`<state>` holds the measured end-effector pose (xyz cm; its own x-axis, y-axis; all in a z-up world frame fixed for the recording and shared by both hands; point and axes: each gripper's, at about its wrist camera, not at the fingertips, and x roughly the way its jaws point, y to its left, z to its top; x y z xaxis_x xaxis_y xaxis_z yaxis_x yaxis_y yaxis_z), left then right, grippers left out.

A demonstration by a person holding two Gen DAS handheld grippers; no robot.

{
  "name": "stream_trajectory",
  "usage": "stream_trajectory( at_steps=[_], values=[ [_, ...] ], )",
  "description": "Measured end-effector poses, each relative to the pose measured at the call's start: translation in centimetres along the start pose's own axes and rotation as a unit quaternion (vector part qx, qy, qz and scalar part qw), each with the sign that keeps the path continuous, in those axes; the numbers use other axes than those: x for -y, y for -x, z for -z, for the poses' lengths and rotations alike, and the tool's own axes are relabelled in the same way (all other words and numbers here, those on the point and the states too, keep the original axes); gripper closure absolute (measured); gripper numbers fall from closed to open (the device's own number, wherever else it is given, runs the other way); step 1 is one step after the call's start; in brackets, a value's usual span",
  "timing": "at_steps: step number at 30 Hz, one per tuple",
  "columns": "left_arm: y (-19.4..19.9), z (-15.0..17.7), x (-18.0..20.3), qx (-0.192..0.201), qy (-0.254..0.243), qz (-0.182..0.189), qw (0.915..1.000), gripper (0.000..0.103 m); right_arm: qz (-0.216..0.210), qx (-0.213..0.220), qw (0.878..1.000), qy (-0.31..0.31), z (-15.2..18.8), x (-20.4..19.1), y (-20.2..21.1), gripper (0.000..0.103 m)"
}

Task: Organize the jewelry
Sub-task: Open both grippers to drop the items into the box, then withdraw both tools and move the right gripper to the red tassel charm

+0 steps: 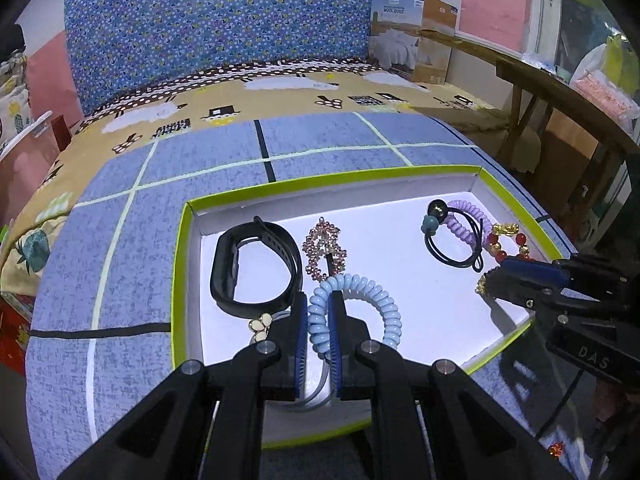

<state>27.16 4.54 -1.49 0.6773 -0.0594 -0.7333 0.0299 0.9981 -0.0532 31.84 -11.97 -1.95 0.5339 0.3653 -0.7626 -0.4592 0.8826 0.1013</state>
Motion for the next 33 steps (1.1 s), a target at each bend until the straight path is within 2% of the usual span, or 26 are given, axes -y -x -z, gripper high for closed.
stream_trajectory(
  at_steps=[14,33],
  values=[
    [3.2,0.8,-0.4,0.038,0.012,0.010,0.9991,0.090,-0.013,0.040,0.999,0.003,0.7,-1.1,3.6,0.075],
    [10.7,5.6,1.5,0.090,-0.003,0.023,0.9957,0.090,-0.026,0.090,0.996,-0.007,6.3,-2.7,10.7,0.075]
  ],
)
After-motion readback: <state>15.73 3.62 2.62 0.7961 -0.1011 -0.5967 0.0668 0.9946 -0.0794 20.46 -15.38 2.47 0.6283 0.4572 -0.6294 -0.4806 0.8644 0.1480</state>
